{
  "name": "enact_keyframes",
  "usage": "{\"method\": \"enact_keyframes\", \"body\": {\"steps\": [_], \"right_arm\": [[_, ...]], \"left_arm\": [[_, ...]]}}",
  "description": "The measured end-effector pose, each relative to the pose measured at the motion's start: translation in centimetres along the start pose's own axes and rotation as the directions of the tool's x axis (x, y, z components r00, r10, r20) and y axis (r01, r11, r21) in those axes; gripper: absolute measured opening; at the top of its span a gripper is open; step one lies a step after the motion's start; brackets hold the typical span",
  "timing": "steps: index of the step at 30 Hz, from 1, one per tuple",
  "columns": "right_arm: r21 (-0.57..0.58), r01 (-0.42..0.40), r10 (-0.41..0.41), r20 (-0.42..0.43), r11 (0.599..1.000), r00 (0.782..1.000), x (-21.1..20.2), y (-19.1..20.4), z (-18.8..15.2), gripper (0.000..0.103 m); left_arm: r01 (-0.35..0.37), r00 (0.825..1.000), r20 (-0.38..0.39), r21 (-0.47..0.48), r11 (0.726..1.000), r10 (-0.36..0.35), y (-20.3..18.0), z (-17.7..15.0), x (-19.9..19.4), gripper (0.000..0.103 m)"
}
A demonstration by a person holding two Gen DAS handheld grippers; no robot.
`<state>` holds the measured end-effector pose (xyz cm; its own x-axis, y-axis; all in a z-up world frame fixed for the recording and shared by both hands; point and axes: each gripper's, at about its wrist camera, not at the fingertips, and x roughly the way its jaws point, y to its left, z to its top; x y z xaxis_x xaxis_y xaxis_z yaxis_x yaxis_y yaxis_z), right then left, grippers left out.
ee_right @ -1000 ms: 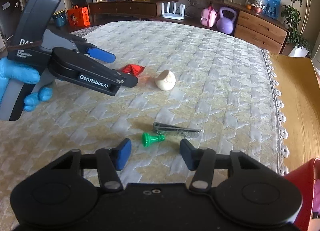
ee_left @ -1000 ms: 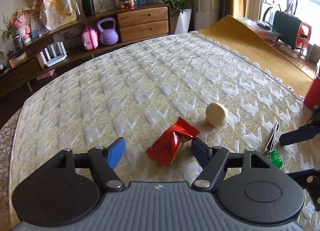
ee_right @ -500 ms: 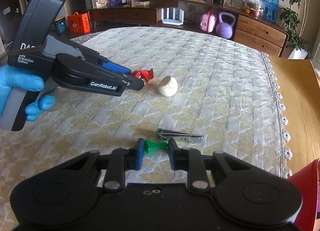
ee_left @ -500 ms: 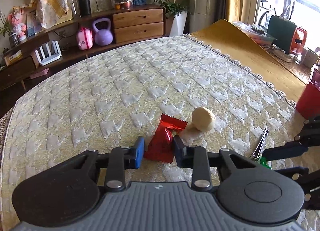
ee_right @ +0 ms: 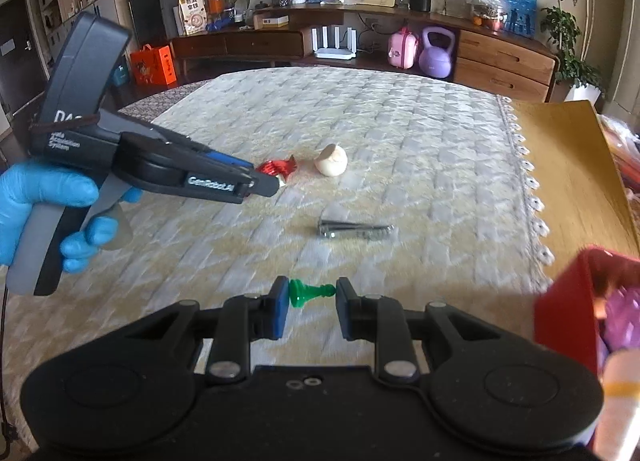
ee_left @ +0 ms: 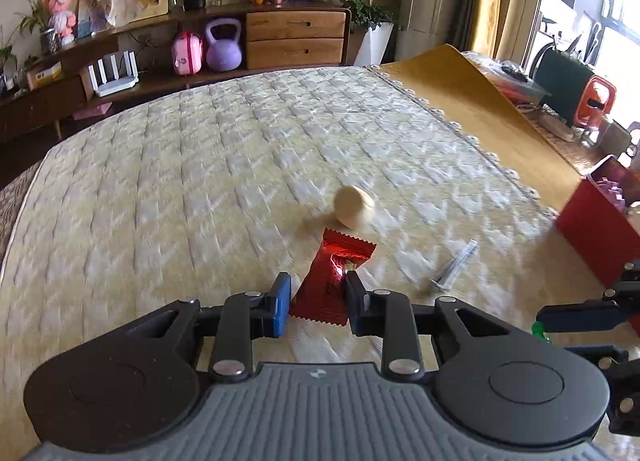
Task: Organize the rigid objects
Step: 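Carry the red candy into the red tin while the right tool carries the pushpin there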
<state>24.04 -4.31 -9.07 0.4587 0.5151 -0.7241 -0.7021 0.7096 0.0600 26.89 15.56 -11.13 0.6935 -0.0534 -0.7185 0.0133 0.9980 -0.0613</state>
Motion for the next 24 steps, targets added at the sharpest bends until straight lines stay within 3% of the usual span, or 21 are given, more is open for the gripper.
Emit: {"method": "enact_keyframes", "body": {"steps": [7,24], "right_arm": [[0.032,0.016,-0.016,0.016,0.999,1.000,-3.8,-0.5,-1.6,0.024],[0.118,0.089,-0.100,0.090,0.989,0.991,-12.5,-3.9,-5.7,0.024]], "left_arm": [[-0.015,0.999,-0.040,0.030,0.999,0.016,-3.4,-1.3,-3.5,0.028],[0.094,0.996,-0.004,0.089,0.992,-0.094,-13.3,-2.2,-10.4,0.028]]}}
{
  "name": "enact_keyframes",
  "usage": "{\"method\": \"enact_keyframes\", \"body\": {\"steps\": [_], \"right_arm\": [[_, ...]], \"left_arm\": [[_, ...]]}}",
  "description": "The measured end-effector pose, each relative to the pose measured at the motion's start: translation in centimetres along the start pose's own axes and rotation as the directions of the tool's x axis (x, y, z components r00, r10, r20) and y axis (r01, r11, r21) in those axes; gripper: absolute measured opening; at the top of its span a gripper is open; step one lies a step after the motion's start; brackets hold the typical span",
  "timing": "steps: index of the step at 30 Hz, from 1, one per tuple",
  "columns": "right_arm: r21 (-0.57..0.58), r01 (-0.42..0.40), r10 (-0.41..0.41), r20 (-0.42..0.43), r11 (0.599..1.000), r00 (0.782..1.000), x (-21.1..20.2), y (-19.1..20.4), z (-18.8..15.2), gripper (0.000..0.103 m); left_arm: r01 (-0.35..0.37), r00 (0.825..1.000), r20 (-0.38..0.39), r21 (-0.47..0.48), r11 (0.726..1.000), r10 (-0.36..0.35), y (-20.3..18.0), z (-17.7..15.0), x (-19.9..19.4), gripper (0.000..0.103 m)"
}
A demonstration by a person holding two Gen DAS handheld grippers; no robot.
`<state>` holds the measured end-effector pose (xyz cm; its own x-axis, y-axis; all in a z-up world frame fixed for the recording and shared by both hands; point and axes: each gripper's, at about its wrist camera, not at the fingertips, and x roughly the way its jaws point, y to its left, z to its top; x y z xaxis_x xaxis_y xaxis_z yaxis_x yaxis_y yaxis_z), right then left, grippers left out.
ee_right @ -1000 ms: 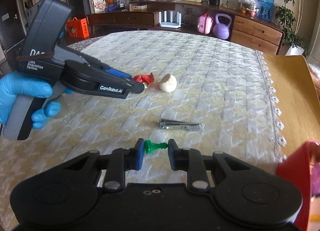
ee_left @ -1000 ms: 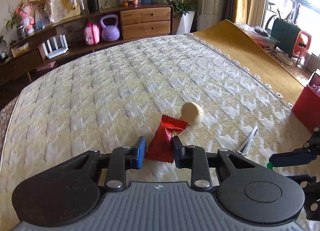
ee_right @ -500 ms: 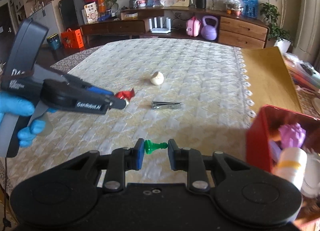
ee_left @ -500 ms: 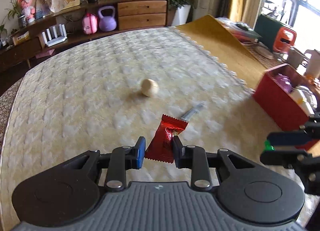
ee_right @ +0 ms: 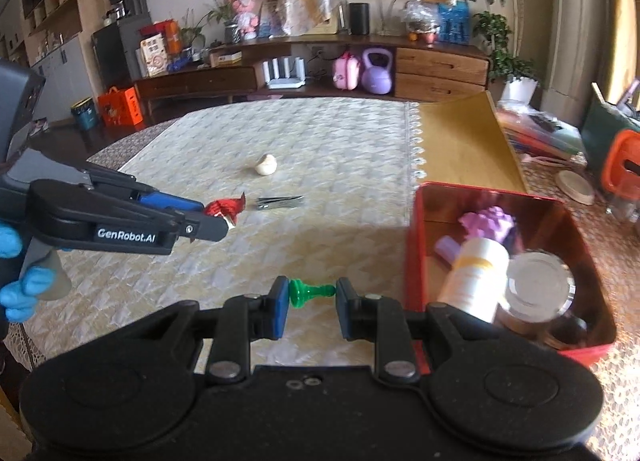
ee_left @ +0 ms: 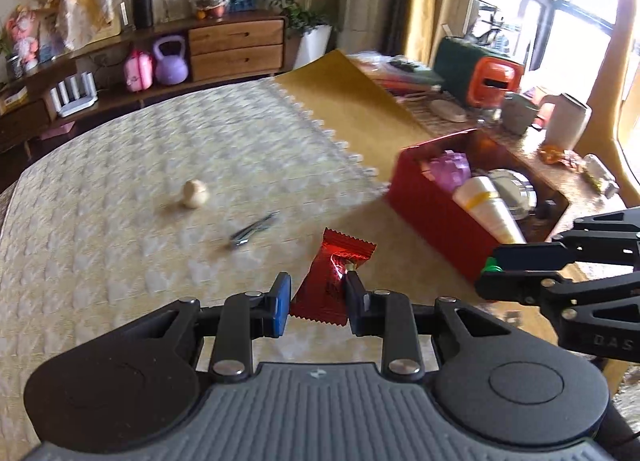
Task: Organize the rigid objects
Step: 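Carry the red candy into the red tin while the right tool carries the pushpin there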
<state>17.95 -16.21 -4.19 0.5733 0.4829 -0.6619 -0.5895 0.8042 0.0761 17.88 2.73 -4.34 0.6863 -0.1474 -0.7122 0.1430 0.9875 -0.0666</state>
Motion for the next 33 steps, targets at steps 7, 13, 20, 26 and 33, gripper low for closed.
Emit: {"method": "enact_keyframes", "body": {"steps": [7,13,20,26,33], "right_arm": [[0.030,0.043,-0.043,0.026,0.999,0.999,-2.5,-2.7,-1.1,0.024],[0.052,0.078,-0.080,0.031,0.996,0.996,-3.5,-5.0,-1.9,0.024],[0.082,0.115,-0.118,0.034,0.990,0.992,-4.1,-7.8,-2.4,0.024],[0.090,0.141,-0.143,0.021,0.986,0.990,-3.9,-9.8,-3.0,0.024],[0.096,0.158,-0.159,0.005,0.983,0.987,-2.7,-11.6,-3.0,0.024]], "left_arm": [[0.056,0.998,0.009,0.037,0.998,-0.056,-3.9,0.8,-0.1,0.028],[0.080,0.997,0.012,0.072,0.994,-0.081,-7.2,1.7,0.7,0.028],[0.088,0.996,0.003,0.103,0.991,-0.089,-10.0,3.3,2.6,0.028],[0.092,0.996,0.006,0.124,0.988,-0.093,-11.9,4.9,4.3,0.028],[0.089,0.996,0.016,0.161,0.983,-0.093,-14.1,7.4,6.4,0.028]]}}
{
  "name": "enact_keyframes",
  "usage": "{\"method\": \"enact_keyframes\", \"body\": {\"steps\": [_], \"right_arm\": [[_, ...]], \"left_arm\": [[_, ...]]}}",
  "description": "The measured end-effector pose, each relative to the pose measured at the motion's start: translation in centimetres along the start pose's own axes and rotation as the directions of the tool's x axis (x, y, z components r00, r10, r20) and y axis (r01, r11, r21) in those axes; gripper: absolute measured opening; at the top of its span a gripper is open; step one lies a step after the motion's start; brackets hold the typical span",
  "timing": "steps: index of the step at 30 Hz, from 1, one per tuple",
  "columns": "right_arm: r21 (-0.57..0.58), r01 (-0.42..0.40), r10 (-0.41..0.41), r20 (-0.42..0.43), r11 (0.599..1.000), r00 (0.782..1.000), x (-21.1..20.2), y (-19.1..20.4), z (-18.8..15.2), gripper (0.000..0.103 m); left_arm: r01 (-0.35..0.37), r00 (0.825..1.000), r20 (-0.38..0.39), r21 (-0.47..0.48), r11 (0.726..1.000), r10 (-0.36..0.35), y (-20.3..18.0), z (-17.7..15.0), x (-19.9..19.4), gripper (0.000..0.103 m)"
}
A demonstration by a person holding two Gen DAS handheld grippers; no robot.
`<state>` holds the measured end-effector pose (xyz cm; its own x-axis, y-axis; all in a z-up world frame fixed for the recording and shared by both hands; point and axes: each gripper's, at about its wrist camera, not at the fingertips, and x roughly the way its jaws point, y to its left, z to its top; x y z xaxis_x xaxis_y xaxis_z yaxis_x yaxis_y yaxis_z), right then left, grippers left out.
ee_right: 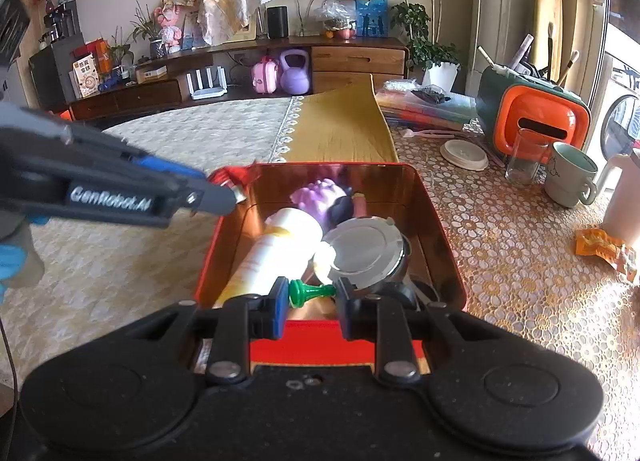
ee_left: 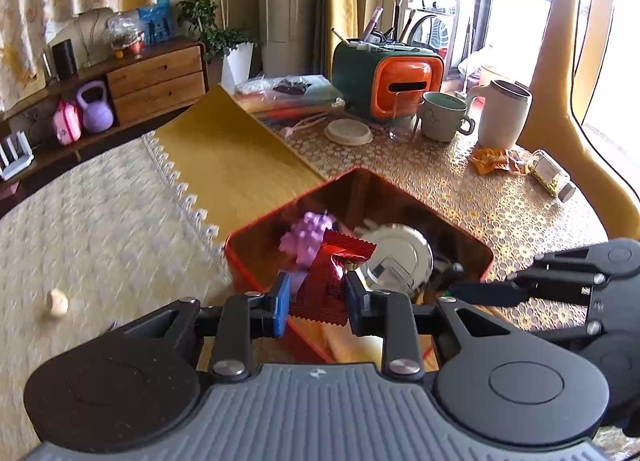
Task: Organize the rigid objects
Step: 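Carry the red candy into the red tin while the right tool carries the pushpin there, then open the left tool releasing the candy while the right tool releases the pushpin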
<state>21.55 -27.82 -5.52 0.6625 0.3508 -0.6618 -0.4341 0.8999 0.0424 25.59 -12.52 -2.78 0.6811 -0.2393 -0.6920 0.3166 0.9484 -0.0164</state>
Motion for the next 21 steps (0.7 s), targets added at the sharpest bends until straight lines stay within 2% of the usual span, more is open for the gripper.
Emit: {"method": "enact_keyframes", "body": {"steps": [13,21], "right_arm": [[-0.028,-0.018,0.017,-0.031,0.999,0.999,2.1,-0.4,0.0,0.024],[-0.022,-0.031,0.030,-0.056,0.999,0.998,3.2,-0.8,-0.1,0.024]], "left_arm": [[0.000,0.999,-0.047,0.064,0.998,0.003,-1.7,3.4,6.7,0.028],[0.008,0.996,-0.092,0.045,0.999,-0.003,-1.5,3.9,9.7,0.028]]}}
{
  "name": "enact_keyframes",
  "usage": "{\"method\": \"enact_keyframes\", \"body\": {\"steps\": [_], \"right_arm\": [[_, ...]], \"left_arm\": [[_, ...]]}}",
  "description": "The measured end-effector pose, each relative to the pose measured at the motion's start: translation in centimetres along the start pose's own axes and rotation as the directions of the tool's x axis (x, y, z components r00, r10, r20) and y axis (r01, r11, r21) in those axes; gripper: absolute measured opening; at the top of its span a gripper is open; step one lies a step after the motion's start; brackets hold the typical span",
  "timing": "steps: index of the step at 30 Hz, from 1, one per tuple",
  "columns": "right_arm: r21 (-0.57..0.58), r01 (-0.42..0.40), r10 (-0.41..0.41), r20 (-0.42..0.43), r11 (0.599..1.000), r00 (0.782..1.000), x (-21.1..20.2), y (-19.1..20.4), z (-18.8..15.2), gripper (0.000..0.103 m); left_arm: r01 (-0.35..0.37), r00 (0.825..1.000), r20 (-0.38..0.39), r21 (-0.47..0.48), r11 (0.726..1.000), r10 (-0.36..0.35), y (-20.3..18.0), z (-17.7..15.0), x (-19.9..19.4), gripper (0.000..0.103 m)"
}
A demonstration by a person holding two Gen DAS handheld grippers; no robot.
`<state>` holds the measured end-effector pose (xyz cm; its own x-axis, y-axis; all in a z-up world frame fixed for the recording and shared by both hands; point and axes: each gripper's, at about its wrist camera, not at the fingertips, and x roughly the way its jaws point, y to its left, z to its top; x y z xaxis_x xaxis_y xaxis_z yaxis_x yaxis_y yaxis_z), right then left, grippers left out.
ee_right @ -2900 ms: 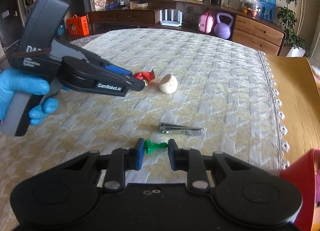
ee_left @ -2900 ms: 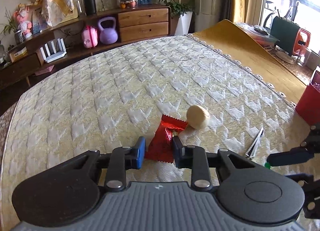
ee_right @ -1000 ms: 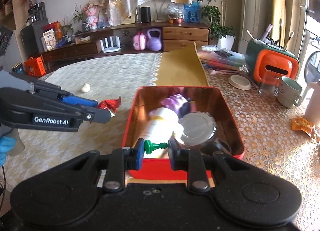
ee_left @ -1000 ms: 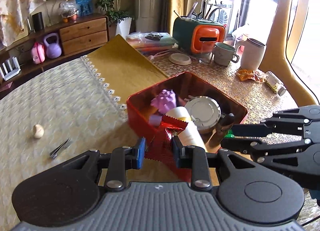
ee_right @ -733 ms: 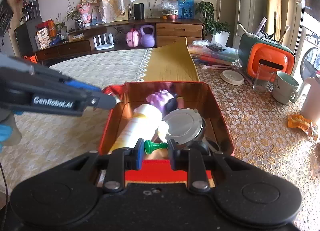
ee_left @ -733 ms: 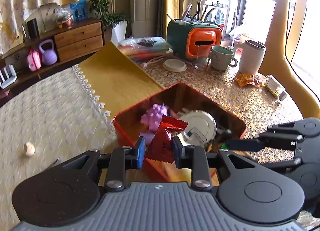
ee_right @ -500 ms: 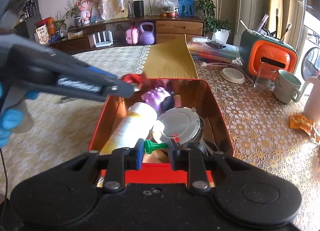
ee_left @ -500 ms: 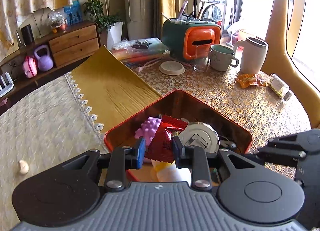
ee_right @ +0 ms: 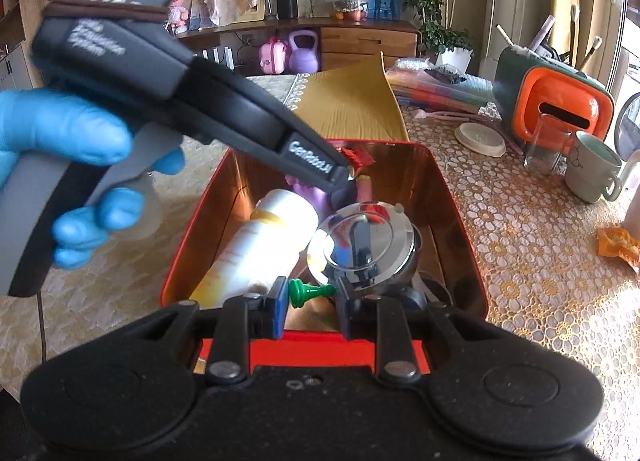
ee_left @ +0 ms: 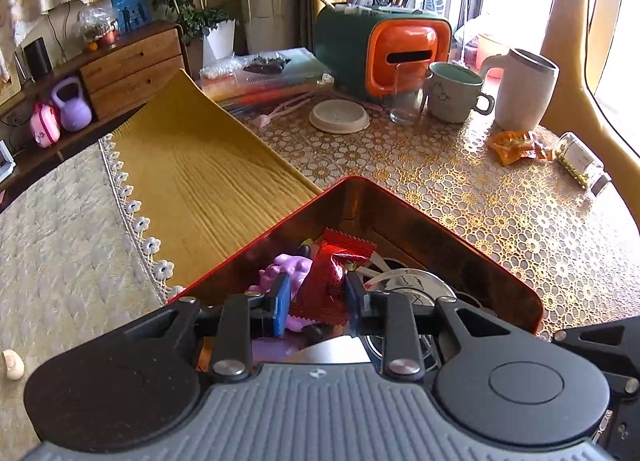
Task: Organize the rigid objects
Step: 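Open the left tool releasing the candy while the right tool releases the pushpin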
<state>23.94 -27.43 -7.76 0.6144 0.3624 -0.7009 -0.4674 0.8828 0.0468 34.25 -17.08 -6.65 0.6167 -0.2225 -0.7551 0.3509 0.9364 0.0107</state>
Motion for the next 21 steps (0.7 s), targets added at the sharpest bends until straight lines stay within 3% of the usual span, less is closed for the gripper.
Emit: {"method": "enact_keyframes", "body": {"steps": [8,21], "right_arm": [[0.014,0.001,-0.001,-0.005,1.000,1.000,0.26,-0.27,0.09,0.025],[0.048,0.010,-0.010,0.006,0.999,1.000,-0.31,-0.38,-0.04,0.036]], "left_arm": [[-0.004,1.000,-0.004,0.018,1.000,0.004,-0.49,0.17,0.60,0.028],[0.007,0.999,-0.033,0.000,1.000,-0.007,-0.46,-0.26,0.45,0.030]]}}
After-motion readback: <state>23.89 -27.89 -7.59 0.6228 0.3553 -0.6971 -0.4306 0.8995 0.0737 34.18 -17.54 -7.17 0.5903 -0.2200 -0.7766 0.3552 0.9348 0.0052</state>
